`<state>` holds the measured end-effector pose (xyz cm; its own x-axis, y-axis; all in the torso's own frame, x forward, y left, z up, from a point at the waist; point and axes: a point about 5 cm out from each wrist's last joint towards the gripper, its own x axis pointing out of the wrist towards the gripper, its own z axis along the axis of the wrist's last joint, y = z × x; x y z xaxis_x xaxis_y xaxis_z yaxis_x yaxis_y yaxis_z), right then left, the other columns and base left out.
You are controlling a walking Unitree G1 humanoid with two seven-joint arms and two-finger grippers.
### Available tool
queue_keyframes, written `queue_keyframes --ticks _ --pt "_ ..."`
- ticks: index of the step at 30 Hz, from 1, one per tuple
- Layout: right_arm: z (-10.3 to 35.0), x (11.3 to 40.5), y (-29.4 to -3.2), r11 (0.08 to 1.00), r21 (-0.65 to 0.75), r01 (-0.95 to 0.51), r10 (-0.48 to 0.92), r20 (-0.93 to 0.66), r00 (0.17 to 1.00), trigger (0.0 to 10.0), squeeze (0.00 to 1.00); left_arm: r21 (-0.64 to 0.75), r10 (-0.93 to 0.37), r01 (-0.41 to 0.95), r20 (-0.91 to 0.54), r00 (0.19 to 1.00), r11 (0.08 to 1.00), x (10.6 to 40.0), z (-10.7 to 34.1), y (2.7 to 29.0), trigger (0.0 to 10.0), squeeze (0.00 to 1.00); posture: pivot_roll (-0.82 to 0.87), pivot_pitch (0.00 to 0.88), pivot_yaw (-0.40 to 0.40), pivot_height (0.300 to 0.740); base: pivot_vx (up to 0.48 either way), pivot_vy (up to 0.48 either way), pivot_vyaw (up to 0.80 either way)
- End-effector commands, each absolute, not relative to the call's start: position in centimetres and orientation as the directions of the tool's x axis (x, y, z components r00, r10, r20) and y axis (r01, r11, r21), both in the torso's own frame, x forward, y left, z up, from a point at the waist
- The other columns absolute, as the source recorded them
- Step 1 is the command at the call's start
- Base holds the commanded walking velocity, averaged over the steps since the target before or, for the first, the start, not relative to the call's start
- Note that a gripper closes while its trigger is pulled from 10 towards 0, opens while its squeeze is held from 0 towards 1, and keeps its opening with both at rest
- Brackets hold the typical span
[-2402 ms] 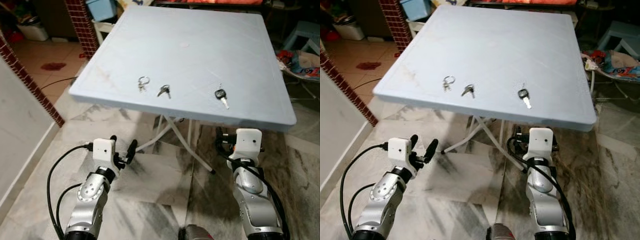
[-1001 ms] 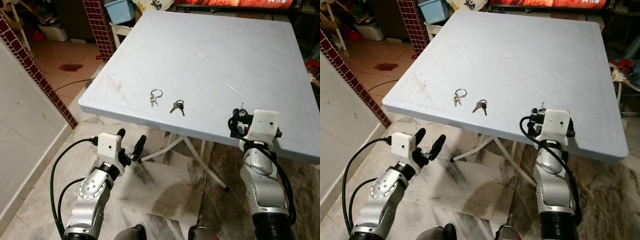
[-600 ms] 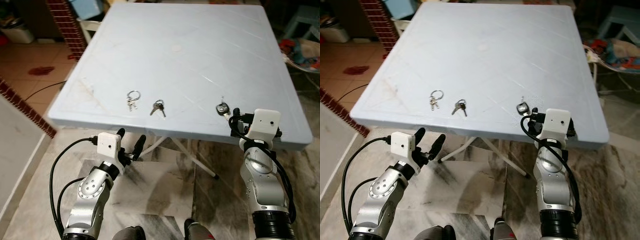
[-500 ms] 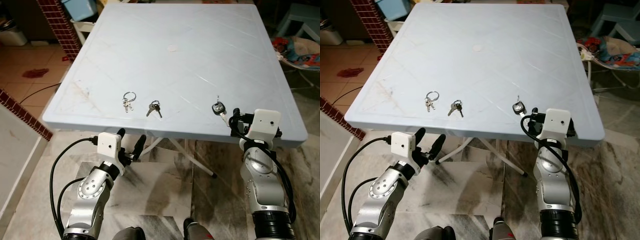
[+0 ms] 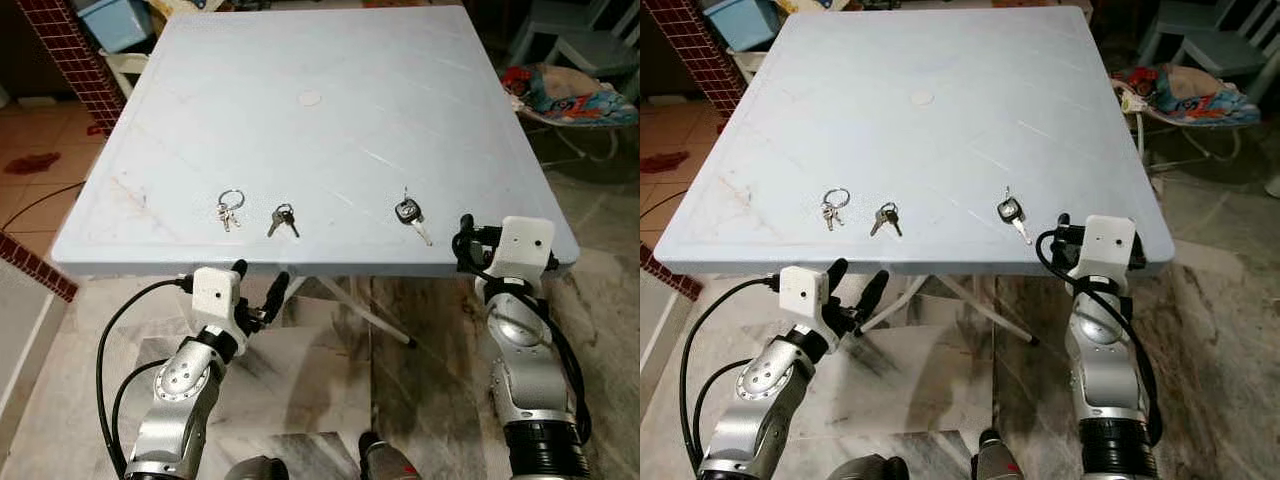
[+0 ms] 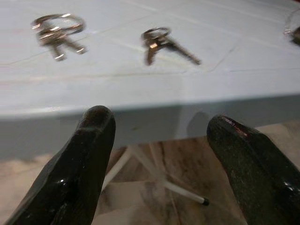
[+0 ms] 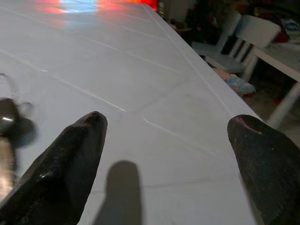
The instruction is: Hang keys on a hook
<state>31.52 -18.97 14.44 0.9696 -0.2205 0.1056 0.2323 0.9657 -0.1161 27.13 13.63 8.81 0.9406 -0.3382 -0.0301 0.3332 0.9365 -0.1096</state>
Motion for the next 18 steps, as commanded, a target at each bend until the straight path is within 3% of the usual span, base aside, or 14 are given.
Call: queue_keyframes --ticks 1,18 --pt "15.0 31.5 -18.3 0.972 -0.125 0.2 -0.183 0.134 0.974 10.0 0.0 -0.097 -0.328 0.322 -0.049 0.943 0.942 26.9 8.6 14.0 10.0 0.0 -0.04 0.239 0.07 0.74 0.0 0.0 0.0" --pt "15.8 32.6 -15.2 0.993 -0.116 0.037 -0.02 0.141 0.99 10.0 0.0 -0.081 -0.256 0.252 -0.048 0.965 0.964 26.9 9.1 15.3 10.0 0.0 -0.02 0.276 0.074 0.74 0.0 0.0 0.0"
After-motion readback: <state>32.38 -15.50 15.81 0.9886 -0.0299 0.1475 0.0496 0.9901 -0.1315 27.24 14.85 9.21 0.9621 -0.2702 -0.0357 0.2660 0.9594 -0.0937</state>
